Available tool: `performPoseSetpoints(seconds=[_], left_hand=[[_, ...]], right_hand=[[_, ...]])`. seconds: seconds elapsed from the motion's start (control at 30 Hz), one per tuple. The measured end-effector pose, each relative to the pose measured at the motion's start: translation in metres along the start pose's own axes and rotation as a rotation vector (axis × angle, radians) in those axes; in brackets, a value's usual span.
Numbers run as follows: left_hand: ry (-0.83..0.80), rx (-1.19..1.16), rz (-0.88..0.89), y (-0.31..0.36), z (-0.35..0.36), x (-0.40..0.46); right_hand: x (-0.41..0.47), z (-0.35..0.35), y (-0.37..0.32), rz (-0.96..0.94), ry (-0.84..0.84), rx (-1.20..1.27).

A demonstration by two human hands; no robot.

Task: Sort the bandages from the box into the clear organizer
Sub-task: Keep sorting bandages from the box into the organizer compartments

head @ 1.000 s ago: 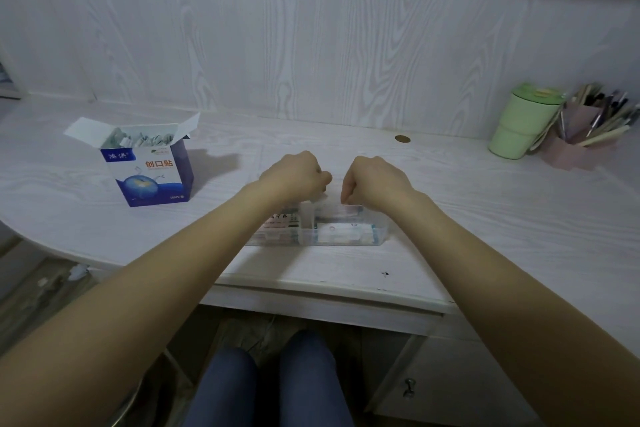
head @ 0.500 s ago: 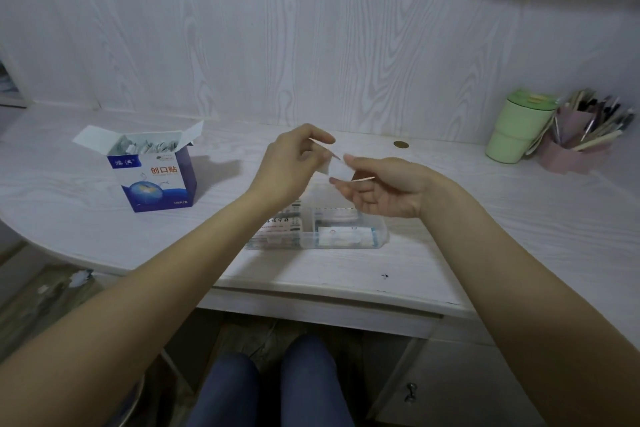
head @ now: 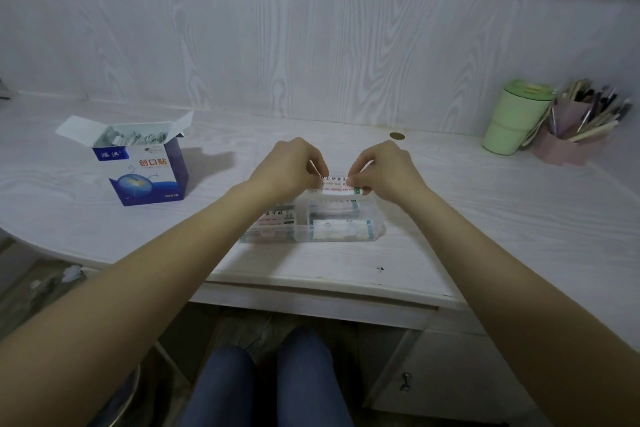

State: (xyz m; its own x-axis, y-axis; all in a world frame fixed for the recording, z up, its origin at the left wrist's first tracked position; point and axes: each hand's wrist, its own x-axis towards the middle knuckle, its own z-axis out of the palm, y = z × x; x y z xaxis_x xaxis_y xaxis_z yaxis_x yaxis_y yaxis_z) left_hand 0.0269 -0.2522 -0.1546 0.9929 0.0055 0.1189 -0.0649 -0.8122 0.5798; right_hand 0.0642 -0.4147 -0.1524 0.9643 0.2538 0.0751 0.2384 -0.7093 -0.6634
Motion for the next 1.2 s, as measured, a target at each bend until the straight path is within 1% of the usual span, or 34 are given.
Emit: performPoseSetpoints(seconds=[0.1, 0.2, 0.3, 0.47, 0.7, 0.87, 1.07, 1.2], left_hand=[[-0.035, 0.155, -0.034, 0.003, 0.004, 0.003], [-0.069, 0.255, -0.035, 0.009, 0.006, 0.007], [-0.126, 0.355, -0.048, 0.016, 0.006, 0.010], [-0.117, 0.478, -0.065, 0.021, 0.008, 0.014], [-0.140, 0.516, -0.054, 0.019, 0.012, 0.014], [-0.177, 0.528, -0.049, 0.020, 0.011, 0.015], [-0.237, 0.535, -0.024, 0.020, 0.007, 0.016], [-0.258, 0.594, -0.008, 0.020, 0.006, 0.017]], right_hand=[[0.003, 0.007, -0.001, -0.036, -0.013, -0.259], [0.004, 0.015, -0.001, -0.049, -0.015, -0.454], [0.006, 0.023, 0.001, -0.074, 0.002, -0.580], [0.007, 0.021, -0.004, -0.094, -0.005, -0.740], [0.004, 0.018, -0.013, -0.060, -0.098, -0.739], [0.006, 0.020, -0.012, -0.048, -0.123, -0.699], [0.009, 0.015, -0.009, 0.004, -0.151, -0.577], [0.010, 0.014, -0.006, -0.008, -0.145, -0.592]])
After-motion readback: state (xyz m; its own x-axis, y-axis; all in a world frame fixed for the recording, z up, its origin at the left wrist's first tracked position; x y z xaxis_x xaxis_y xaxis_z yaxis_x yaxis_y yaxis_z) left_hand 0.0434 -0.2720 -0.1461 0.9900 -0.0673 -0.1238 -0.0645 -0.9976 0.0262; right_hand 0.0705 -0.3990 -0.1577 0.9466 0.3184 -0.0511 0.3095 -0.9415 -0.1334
